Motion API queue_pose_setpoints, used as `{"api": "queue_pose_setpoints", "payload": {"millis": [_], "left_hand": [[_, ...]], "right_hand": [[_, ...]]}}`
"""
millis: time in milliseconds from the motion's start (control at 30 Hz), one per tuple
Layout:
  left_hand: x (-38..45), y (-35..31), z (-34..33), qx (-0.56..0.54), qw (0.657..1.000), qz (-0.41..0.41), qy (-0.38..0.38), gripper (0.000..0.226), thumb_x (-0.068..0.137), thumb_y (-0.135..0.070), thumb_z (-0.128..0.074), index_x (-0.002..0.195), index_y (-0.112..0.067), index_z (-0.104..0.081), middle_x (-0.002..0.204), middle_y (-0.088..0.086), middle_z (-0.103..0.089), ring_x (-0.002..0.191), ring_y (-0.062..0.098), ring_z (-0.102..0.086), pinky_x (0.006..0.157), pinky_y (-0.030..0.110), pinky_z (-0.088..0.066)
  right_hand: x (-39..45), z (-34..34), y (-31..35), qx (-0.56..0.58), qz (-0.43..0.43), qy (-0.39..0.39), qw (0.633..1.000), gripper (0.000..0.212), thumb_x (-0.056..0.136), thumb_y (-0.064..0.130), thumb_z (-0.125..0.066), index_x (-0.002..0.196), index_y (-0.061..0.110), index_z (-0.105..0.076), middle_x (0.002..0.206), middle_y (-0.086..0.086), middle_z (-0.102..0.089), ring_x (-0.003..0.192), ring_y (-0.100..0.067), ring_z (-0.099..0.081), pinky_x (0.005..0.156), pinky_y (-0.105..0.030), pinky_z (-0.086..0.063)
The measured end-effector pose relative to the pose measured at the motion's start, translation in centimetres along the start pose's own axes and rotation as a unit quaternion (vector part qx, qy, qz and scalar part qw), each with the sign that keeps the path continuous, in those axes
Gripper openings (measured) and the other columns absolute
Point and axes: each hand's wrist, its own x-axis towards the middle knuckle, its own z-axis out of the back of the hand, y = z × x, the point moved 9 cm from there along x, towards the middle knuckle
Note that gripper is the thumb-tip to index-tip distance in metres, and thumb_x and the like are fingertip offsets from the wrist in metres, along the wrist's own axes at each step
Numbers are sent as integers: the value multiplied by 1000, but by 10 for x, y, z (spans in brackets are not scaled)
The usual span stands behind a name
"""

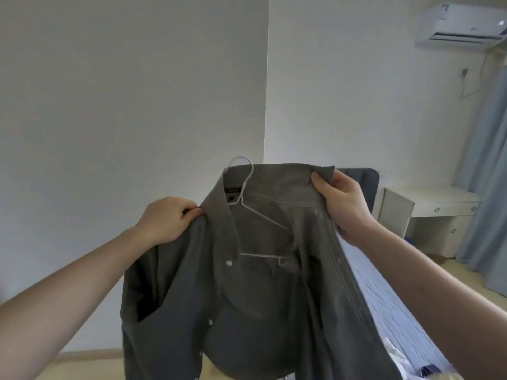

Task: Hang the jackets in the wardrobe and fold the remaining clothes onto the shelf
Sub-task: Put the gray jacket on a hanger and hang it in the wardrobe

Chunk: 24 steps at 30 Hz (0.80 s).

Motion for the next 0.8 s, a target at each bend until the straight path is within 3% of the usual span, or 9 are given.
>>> {"api": "queue_pose_setpoints", "payload": {"millis": [133, 233, 367, 500, 633, 700, 800], "left_hand": [[-1, 12, -1, -88, 995, 55, -6, 47, 102, -57, -44, 74, -26, -66, 72, -11, -64, 77, 18, -59, 63, 34, -43], [-1, 8, -2, -122, 990, 72, -3, 48, 102, -55, -46, 68, -25, -63, 69, -10, -63, 76, 20, -59, 65, 35, -44], [2, -17, -6, -156, 985, 76, 18, 47, 101, -53, -49, 66, -25, -63, 66, -6, -62, 74, 21, -59, 66, 37, -45], [3, -47, -7, -202, 977, 63, 19, 47, 100, -46, -56, 68, -12, -61, 62, 1, -60, 73, 28, -60, 69, 39, -47], [-2, -66, -12, -235, 970, 47, 31, 45, 97, -42, -63, 60, -16, -53, 55, 1, -52, 64, 25, -54, 63, 38, -42], [-5, -63, -15, -235, 970, 58, 35, 46, 95, -44, -64, 59, -19, -52, 51, -2, -48, 58, 21, -48, 61, 35, -37], [-8, -48, -12, -228, 970, 80, 28, 45, 93, -46, -65, 57, -22, -52, 49, -6, -46, 55, 16, -44, 59, 33, -36]], "right_hand": [[-31, -15, -18, -49, -21, 24, 998, 13, 102, 27, -61, 93, 26, -71, 92, -9, -76, 83, -25, -75, 69, -39, -64], [-56, -45, -36, -75, -37, 131, 988, 12, 104, 22, -56, 97, 23, -65, 87, -2, -74, 79, -25, -75, 58, -34, -61], [-81, -92, -63, -110, -45, 233, 965, 12, 102, 17, -59, 97, 7, -57, 89, -13, -74, 84, -28, -77, 65, -39, -64], [-91, -123, -87, -189, -19, 241, 952, 26, 98, 15, -62, 76, 21, -51, 71, -1, -68, 74, -24, -77, 67, -44, -63], [-87, -129, -97, -308, 13, 241, 920, 21, 96, 22, -64, 78, 24, -54, 78, -1, -69, 79, -22, -72, 79, -48, -57], [-91, -128, -99, -345, 14, 271, 899, 5, 94, 31, -65, 92, 30, -62, 89, 10, -70, 85, -14, -69, 87, -42, -56], [-99, -115, -92, -361, 7, 329, 872, 39, 89, 58, -65, 121, 37, -58, 104, 18, -72, 91, 0, -69, 87, -27, -58]]}}
